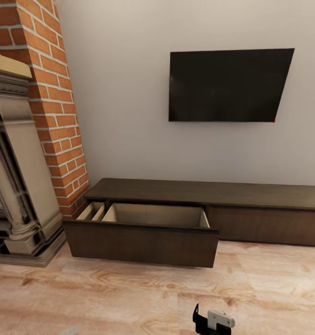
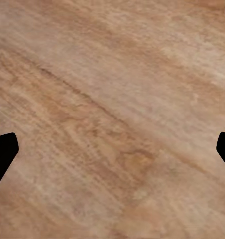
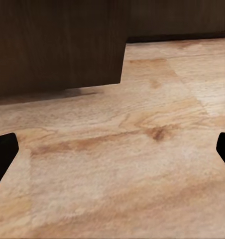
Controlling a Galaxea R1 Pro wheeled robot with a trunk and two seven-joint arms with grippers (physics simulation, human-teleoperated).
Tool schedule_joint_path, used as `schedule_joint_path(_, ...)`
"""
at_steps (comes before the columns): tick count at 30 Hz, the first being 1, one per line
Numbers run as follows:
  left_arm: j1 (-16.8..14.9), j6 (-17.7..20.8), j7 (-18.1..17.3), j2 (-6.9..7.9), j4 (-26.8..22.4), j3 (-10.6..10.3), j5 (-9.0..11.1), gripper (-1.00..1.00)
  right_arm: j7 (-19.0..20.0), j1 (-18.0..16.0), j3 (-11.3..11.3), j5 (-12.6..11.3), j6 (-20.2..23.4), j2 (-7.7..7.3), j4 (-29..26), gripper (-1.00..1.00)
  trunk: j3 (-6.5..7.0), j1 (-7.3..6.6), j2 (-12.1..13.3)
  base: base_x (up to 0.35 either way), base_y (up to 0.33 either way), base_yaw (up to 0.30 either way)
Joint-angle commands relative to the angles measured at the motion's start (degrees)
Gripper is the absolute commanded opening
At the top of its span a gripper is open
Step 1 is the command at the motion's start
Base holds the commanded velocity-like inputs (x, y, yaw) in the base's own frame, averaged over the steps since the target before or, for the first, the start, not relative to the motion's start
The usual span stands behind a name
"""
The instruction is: Place each of the two pumpkins and all three candles from the living room inside a cabinet in the living room (use any cabinet), then make sure every cabinet is closed, and position the cauldron so it is next to a table in the living room.
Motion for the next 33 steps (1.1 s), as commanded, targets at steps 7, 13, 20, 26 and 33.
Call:
schedule_joint_path(7,-0.04,-1.66,0.15,-0.41,1.02,-0.47,0.37,1.00,-0.33,-0.06,0.29,-0.34,-3.24,-0.05,3.33,1.00,1.36,-0.84,1.38,0.000,0.000,0.279)
schedule_joint_path(13,-0.04,-1.79,0.10,-0.61,1.11,-0.46,0.28,1.00,3.28,-0.06,0.08,-0.49,-4.82,-0.42,4.96,1.00,2.44,-2.16,3.78,0.000,0.000,0.162)
schedule_joint_path(20,-0.04,-2.32,0.09,-0.66,1.12,-0.41,0.27,1.00,13.96,-0.06,-0.11,-0.57,-5.00,-0.56,8.89,1.00,3.70,-3.70,6.59,0.000,0.000,0.008)
schedule_joint_path(26,-0.04,-2.34,0.09,-0.66,1.17,-0.45,0.27,1.00,14.22,-0.06,-0.16,-0.64,-5.00,-0.62,9.00,1.00,4.77,-5.02,9.00,0.000,0.000,0.000)
schedule_joint_path(33,-0.04,-2.28,0.07,-0.66,2.12,-0.50,0.19,1.00,14.44,-0.06,-0.09,-0.54,-5.00,-1.08,9.07,1.00,6.03,-6.56,11.80,0.000,0.000,0.000)
